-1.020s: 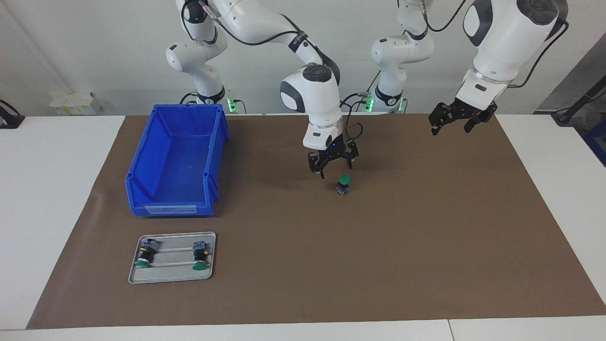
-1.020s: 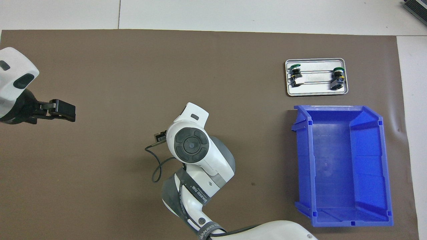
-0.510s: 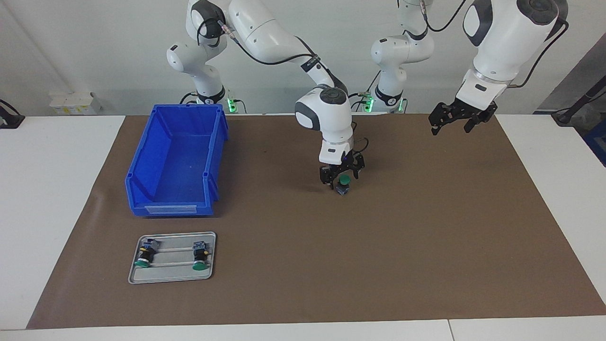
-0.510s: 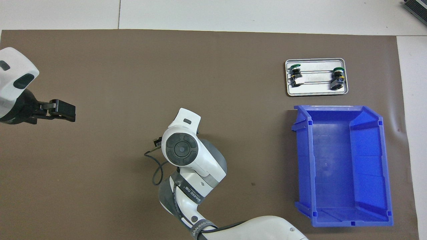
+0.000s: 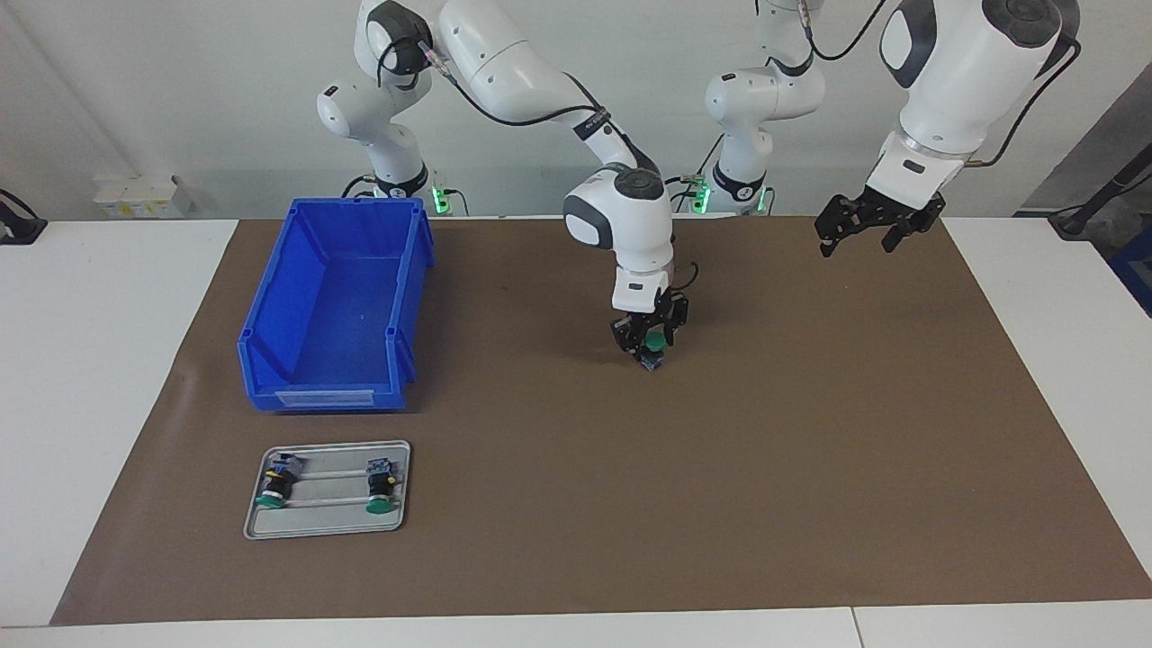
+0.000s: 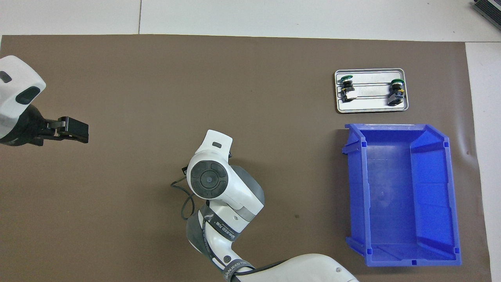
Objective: Place and press button with both arms
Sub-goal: 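Lift the green button and carry it toward the blue bin, then lower the button into the blue bin and open the right gripper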
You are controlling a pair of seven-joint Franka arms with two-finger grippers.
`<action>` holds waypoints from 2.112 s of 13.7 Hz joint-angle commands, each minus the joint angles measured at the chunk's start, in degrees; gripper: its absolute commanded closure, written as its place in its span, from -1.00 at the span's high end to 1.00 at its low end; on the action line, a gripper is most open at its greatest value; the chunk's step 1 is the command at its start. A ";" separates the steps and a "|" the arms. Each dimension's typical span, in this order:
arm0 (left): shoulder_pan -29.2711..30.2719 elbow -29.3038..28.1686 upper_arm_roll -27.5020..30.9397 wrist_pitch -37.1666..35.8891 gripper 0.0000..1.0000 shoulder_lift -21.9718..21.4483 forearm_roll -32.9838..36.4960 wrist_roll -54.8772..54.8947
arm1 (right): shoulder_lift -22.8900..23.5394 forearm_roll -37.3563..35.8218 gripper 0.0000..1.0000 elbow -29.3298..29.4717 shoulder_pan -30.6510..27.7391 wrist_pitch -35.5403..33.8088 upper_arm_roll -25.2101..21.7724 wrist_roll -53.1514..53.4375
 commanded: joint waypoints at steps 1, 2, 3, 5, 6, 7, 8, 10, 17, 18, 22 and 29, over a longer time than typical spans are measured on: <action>0.50 -1.06 -0.31 0.07 1.00 -1.04 0.76 0.02 | -0.16 -0.80 -1.00 0.33 -0.21 -0.27 0.01 -0.81; 0.50 -1.06 -0.31 0.07 1.00 -1.04 0.76 0.02 | -0.16 -0.37 -1.00 0.86 -0.30 -1.06 -0.17 0.06; 0.50 -1.06 -0.31 0.07 1.00 -1.04 0.76 0.02 | -0.34 -0.63 -1.00 1.74 -0.91 -1.25 -0.43 2.25; 0.59 -1.06 -0.31 0.07 1.00 -1.04 0.76 0.02 | -3.30 -0.89 -1.00 1.57 -2.05 -2.56 -2.26 4.73; 0.59 -1.06 -0.31 0.07 1.00 -1.04 0.76 0.02 | -5.42 -1.07 -1.00 1.31 -3.62 -3.78 -2.97 4.38; 0.59 -1.06 -0.31 0.07 1.00 -1.04 0.76 0.02 | -7.53 -1.15 -1.00 1.31 -5.47 -5.71 -3.07 4.21; 0.50 -1.06 -0.31 0.07 1.00 -1.04 0.76 0.02 | -9.46 -1.24 -1.00 1.31 -7.05 -7.64 -3.24 3.86; 0.59 -1.06 -0.31 0.07 1.00 -1.04 0.76 0.02 | -13.33 -2.47 -1.00 0.95 -11.79 -11.07 -3.16 0.45; 0.59 -1.06 -0.31 0.07 1.00 -1.04 0.76 0.02 | -29.33 -1.60 -1.00 -8.52 -33.31 -24.97 -2.98 -30.11; 0.50 -1.06 -0.31 0.07 1.00 -1.04 0.76 0.02 | -31.00 -1.51 -1.00 -10.97 -36.39 -25.07 -2.98 -33.90; 0.59 -1.06 -0.31 0.07 1.00 -1.04 0.76 0.02 | -38.02 -1.42 -1.00 -26.50 -43.10 -18.07 -3.07 -38.34; 0.59 -1.06 -0.31 0.07 1.00 -1.04 0.76 0.02 | -41.03 7.45 -1.00 -45.34 -44.95 -0.31 -3.07 -37.98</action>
